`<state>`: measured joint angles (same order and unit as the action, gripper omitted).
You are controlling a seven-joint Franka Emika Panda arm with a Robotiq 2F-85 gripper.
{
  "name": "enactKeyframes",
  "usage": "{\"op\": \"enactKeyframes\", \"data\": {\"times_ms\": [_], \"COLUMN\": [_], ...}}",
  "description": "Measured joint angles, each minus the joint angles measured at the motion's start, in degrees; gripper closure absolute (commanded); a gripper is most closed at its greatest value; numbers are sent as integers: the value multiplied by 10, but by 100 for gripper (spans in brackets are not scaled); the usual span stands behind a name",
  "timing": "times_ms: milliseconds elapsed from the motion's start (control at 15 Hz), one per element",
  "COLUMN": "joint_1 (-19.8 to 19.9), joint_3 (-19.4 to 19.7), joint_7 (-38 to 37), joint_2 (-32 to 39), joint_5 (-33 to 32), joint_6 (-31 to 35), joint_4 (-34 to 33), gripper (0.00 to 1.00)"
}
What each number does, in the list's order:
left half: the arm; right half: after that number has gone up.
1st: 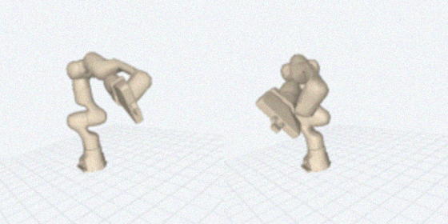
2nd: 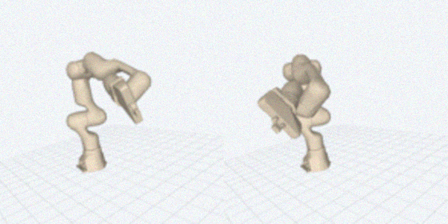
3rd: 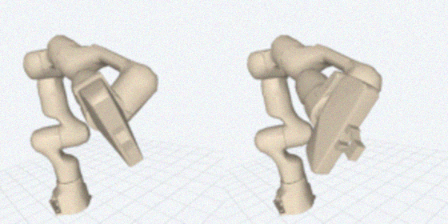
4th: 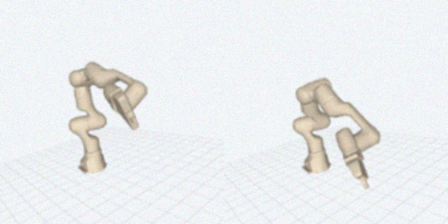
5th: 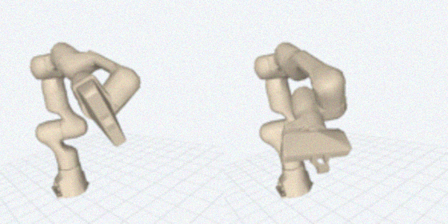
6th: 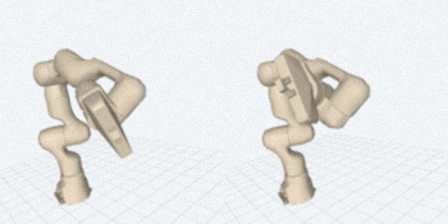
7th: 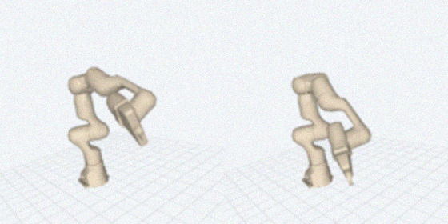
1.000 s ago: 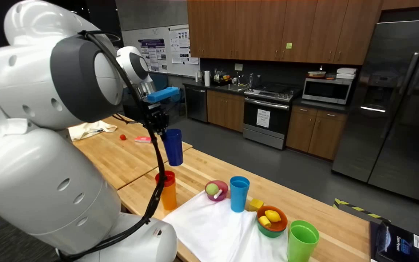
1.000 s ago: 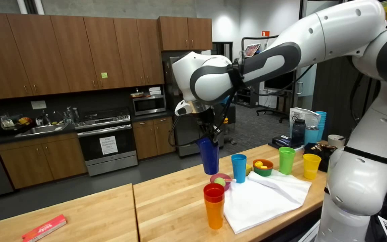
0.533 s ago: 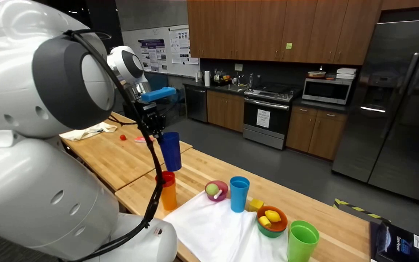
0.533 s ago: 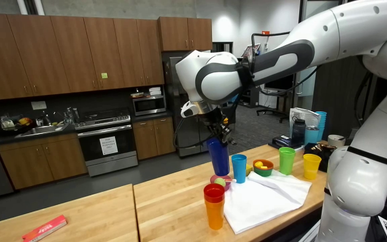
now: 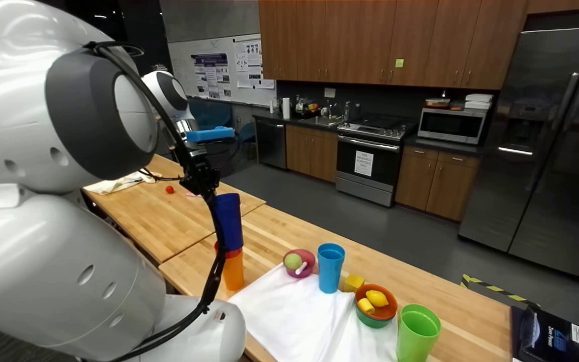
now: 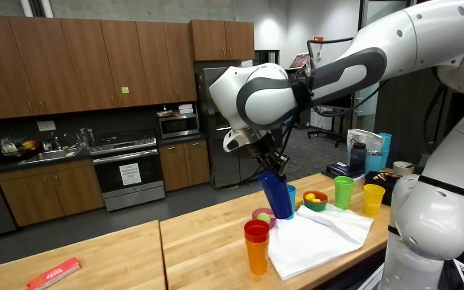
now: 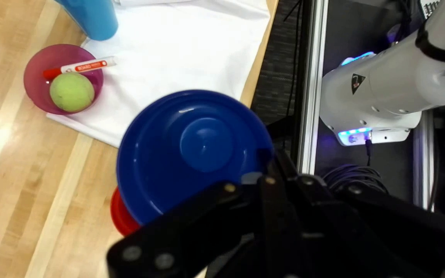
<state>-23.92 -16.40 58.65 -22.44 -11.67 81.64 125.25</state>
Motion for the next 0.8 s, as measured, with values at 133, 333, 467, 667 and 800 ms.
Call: {"op": "enactKeyframes", "data": {"times_ms": [133, 333, 467, 667, 800], "joint_1": [-6, -10, -10, -10, -10], "joint_3": [0, 0, 1, 1, 1], "joint_7": [17, 34, 44, 52, 53], "joint_2": [0, 2, 4, 10, 16], "joint_5": [2, 8, 18, 33, 41], "joint_6": [-3, 2, 8, 16, 26], "joint_4": [2, 4, 4, 4, 4], "gripper": [99, 99, 99, 99, 99]}}
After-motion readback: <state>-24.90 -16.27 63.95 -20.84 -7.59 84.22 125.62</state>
